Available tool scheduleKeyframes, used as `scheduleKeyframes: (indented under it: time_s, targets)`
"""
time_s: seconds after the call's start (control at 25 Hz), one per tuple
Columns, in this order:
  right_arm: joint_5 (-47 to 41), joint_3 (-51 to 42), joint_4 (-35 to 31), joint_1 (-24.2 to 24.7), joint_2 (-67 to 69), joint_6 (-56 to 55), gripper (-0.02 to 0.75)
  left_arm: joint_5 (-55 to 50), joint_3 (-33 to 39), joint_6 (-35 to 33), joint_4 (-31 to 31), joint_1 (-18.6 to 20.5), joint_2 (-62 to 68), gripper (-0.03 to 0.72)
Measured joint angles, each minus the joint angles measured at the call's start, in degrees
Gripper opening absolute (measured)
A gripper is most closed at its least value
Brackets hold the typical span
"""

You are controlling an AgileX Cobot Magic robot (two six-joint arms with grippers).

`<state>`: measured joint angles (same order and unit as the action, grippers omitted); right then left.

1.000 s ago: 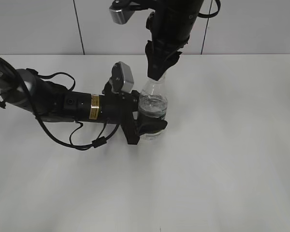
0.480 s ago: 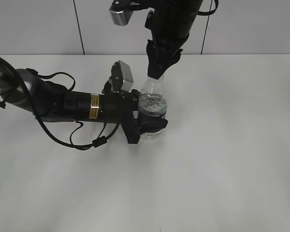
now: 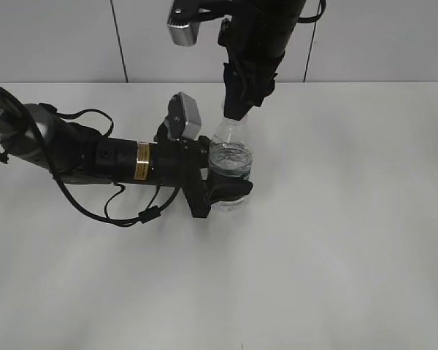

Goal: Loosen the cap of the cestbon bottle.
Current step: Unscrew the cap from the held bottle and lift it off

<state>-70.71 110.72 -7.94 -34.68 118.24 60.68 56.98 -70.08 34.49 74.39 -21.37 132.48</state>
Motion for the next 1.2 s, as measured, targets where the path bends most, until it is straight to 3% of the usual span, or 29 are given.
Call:
scheduleKeyframes:
  time_s: [0.84,1.2]
  targets:
    - [0.54,0.20,1.09,0.00,-1.65,0.07,0.291,-0.01,0.00,-0.20,1.48,-0.06,0.00,0.412]
    - [0.54,0.38,4.76,0.78,-3.53,-15.15,0.291,-0.01,0.00,-0.26,1.14,-0.06,0.00,0.412]
